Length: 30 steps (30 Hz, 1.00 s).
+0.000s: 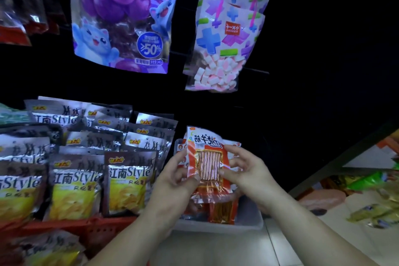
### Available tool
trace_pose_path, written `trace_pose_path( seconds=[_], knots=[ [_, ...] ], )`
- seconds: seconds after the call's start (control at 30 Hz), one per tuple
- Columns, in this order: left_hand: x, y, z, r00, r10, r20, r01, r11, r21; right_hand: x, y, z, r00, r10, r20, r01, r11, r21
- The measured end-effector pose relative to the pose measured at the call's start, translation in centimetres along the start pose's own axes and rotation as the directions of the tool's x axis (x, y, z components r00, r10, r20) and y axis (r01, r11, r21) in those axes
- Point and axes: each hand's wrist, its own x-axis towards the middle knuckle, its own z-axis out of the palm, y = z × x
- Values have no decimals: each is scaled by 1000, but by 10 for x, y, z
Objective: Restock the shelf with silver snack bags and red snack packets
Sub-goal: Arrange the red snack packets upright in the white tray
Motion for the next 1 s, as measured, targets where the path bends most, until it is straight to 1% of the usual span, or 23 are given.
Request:
trace_pose_path(
  seconds=[0.1,0.13,0.17,0.2,0.23,0.27,0.3,0.33,0.37,0.4,0.43,0.47,0.5,0.53,0.57,0.63,0.7,0.77,0.83,0.87,0.93,0.97,1.0],
  knots=[
    [2,-7,-3,991,120,-65,-114,990,88,2,1,3,994,-76,-83,62,984,-165],
    [3,-11,-2,982,170,-77,-159,979,128,2,0,4,988,-107,-110,84,977,-196],
    [4,-16,0,975,211,-69,-195,964,181,2,-2,5,984,-130,-122,105,976,-192],
    [3,-20,3,968,248,-46,-231,946,227,1,-4,8,987,-123,-105,109,986,-129],
    [3,-24,6,960,280,-11,-267,928,258,1,-7,12,995,-84,-56,83,996,-15],
    [2,-29,7,942,334,21,-323,889,324,1,-9,16,1000,-29,12,28,994,103],
    [3,-34,8,911,408,61,-395,819,417,2,-8,19,998,21,51,-29,986,165],
    [4,-40,7,871,477,119,-463,715,524,3,-7,22,996,52,67,-63,983,171],
    [5,-45,7,842,510,178,-505,628,592,6,-1,23,996,66,53,-73,986,152],
    [6,-50,6,844,487,226,-510,597,619,10,4,25,998,65,7,-65,990,123],
    [7,-53,4,866,434,248,-487,620,616,13,10,26,996,64,-55,-59,995,81],
    [9,-56,1,894,373,246,-444,671,595,17,19,26,991,65,-121,-62,998,33],
    [12,-60,-3,918,334,214,-394,712,581,21,26,24,983,78,-164,-79,997,0],
    [18,-64,-10,933,328,149,-350,727,591,25,32,23,978,95,-186,-98,995,-6],
    [24,-68,-19,936,343,77,-314,718,621,27,34,24,976,114,-188,-118,993,-10],
    [36,-71,-36,949,314,-41,-208,717,665,33,44,22,981,141,-132,-148,988,-52],
    [46,-72,-51,975,214,-67,-115,734,670,38,58,25,986,164,-32,-167,974,-156],
    [49,-72,-58,989,144,-29,-86,729,680,40,76,31,978,195,75,-176,963,-205],
    [48,-73,-59,990,137,45,-125,667,734,41,95,35,955,237,177,-196,955,-224],
    [47,-74,-58,988,128,87,-149,631,761,39,99,36,938,263,227,-195,940,-280],
    [45,-79,-55,984,75,159,-174,568,805,37,104,35,910,317,268,-186,889,-419],
    [44,-82,-52,983,40,181,-173,552,816,36,104,33,902,340,265,-201,875,-441],
    [44,-84,-50,980,7,199,-172,536,827,37,104,31,891,364,271,-233,880,-414]
  ],
)
